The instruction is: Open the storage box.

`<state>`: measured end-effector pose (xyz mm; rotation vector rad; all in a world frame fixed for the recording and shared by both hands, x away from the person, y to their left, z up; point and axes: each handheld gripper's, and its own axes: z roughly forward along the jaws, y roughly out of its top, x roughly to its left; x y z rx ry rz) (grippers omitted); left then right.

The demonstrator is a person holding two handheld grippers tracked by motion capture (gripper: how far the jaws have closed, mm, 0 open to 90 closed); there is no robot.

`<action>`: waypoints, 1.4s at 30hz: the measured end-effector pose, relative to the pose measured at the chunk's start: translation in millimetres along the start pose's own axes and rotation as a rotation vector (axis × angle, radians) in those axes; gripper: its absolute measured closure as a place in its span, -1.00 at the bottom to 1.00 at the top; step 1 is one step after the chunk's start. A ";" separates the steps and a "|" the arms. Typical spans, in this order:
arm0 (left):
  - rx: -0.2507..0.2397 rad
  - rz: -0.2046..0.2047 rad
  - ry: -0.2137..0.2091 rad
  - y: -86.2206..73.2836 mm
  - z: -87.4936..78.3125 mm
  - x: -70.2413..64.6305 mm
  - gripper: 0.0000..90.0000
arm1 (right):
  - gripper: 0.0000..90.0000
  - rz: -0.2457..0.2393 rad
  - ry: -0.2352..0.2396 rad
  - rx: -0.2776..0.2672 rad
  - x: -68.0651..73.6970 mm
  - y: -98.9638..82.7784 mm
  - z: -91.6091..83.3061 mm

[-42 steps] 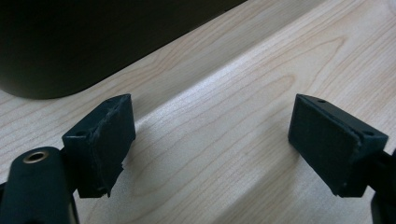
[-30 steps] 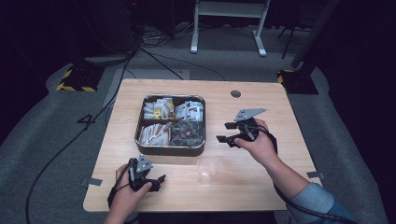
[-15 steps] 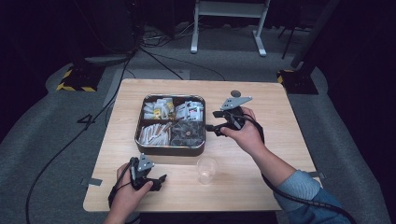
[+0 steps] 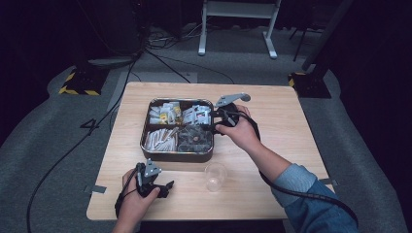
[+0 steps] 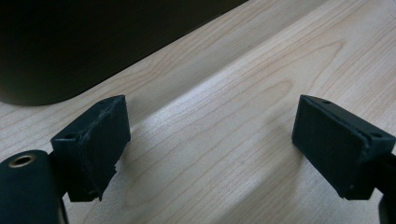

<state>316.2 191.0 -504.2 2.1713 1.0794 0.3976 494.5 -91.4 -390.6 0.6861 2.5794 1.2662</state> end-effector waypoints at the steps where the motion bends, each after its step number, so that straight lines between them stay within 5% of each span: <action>1: 0.000 0.000 0.000 0.0 0.0 0.0 -0.74 | -0.30 0.000 0.000 0.000 0.0 0.0 0.0; 17: 0.001 0.002 -0.001 0.4 0.3 0.1 -0.74 | -0.25 -0.013 0.066 -0.012 -1.4 17.5 56.9; 36: -0.003 0.005 -0.006 1.4 1.7 0.3 -0.75 | -0.06 -0.021 0.054 0.049 4.1 24.7 105.1; 42: -0.003 0.005 -0.005 1.4 1.7 0.3 -0.75 | 0.19 -0.019 0.033 0.065 8.9 26.4 113.3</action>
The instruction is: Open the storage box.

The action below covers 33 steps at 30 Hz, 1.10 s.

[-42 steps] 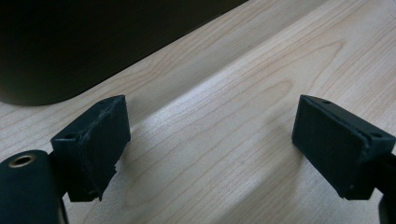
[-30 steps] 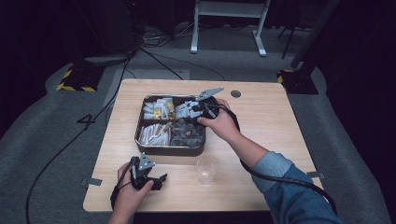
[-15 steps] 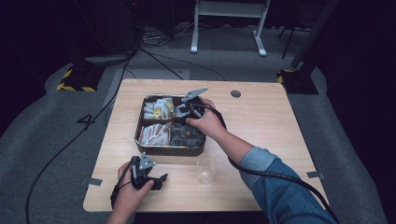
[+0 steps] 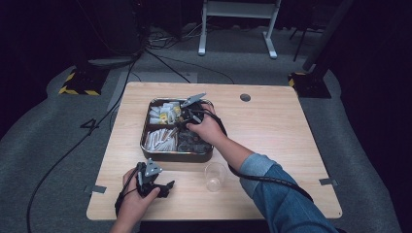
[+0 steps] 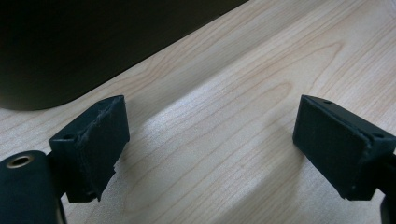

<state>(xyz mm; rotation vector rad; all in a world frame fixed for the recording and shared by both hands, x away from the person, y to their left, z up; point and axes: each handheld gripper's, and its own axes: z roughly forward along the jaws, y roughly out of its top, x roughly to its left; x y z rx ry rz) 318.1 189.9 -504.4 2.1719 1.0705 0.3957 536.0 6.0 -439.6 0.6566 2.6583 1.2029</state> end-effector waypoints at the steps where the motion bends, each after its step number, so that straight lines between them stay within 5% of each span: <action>1: 0.000 -0.001 0.000 0.0 0.0 0.0 -0.75 | 0.23 -0.005 0.000 0.000 0.4 0.2 0.3; 27: 0.004 0.013 -0.001 0.9 0.3 0.7 -0.76 | 0.31 0.001 -0.024 0.004 5.7 2.5 -0.5; 33: 0.005 0.014 -0.001 1.0 0.3 0.7 -0.76 | 0.31 0.003 -0.025 -0.031 6.7 11.1 -9.4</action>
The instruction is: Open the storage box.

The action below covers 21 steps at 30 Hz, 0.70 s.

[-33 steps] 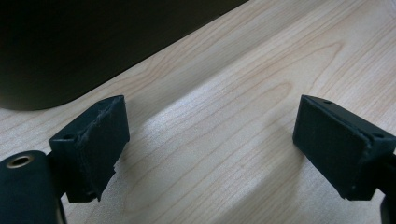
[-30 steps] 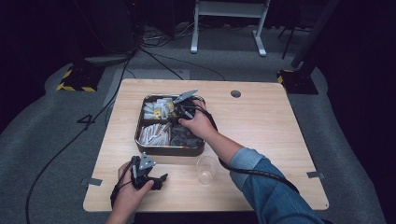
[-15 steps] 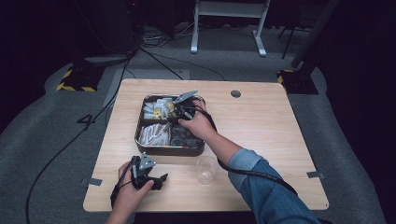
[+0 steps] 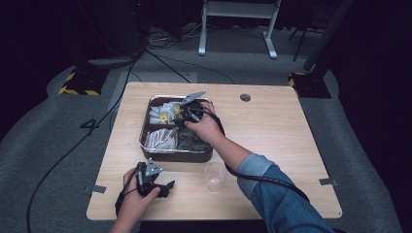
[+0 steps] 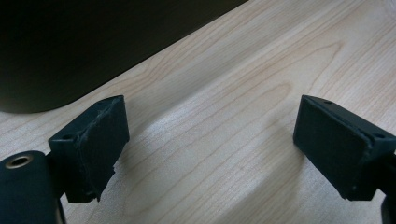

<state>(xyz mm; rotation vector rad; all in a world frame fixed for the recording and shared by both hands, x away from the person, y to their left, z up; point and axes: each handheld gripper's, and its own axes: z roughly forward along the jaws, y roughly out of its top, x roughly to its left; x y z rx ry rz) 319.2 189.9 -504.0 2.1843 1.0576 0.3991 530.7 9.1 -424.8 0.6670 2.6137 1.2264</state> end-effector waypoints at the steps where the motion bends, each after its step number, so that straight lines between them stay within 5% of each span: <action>1: 0.000 0.000 0.000 0.0 0.0 0.0 -0.76 | 0.31 0.000 0.000 0.000 0.0 0.0 0.0; 10: 0.000 -0.009 -0.007 0.1 0.3 -0.6 -0.76 | 0.31 -0.005 0.002 -0.060 1.6 17.4 -27.2; 21: 0.000 -0.010 -0.007 0.1 0.3 -0.6 -0.76 | 0.31 0.008 -0.021 -0.104 -9.3 16.8 -57.8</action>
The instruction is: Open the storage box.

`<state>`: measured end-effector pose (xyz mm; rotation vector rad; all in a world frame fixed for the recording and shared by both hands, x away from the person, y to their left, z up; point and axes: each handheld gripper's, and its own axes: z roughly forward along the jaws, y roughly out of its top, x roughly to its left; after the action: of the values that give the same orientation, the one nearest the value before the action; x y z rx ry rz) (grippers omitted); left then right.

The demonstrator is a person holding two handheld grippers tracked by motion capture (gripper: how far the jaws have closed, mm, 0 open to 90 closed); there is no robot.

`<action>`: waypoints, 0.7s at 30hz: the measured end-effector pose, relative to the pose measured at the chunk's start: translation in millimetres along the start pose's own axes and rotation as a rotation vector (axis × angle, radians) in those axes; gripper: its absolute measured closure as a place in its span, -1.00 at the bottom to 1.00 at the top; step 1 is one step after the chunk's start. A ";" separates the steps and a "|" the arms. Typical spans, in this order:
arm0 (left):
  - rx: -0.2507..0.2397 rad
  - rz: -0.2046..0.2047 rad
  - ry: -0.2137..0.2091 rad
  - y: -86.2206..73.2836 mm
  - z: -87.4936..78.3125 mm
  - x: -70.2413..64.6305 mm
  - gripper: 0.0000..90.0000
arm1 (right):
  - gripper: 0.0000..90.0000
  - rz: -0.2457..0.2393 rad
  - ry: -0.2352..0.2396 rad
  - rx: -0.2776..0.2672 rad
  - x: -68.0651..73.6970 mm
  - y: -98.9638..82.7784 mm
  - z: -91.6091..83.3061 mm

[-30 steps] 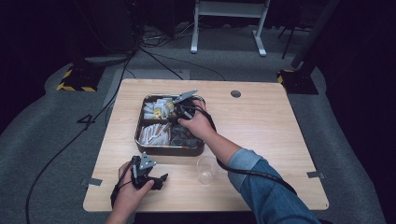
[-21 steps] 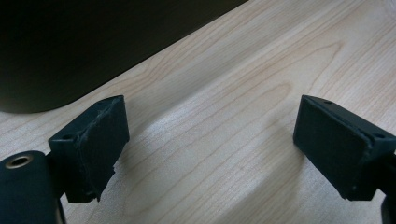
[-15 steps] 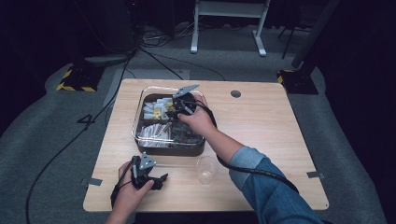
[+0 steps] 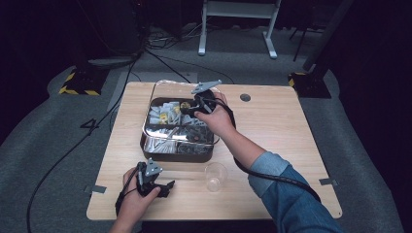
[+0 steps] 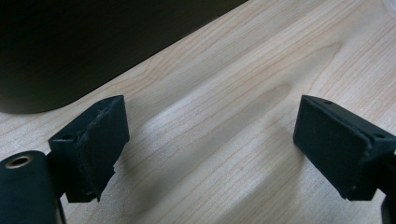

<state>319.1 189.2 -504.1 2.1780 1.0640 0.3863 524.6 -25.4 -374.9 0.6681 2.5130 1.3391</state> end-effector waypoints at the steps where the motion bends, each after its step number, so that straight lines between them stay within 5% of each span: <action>1: 0.000 0.000 0.001 0.1 0.0 0.0 -0.76 | 0.31 0.005 -0.006 0.000 -1.8 -0.7 -2.6; 21: 0.001 0.005 0.002 0.5 0.3 0.3 -0.76 | 0.31 0.057 -0.102 -0.018 -45.7 -31.0 -77.8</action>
<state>319.8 189.1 -504.0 2.1818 1.0602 0.3910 525.1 -119.2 -357.8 0.7899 2.4164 1.3096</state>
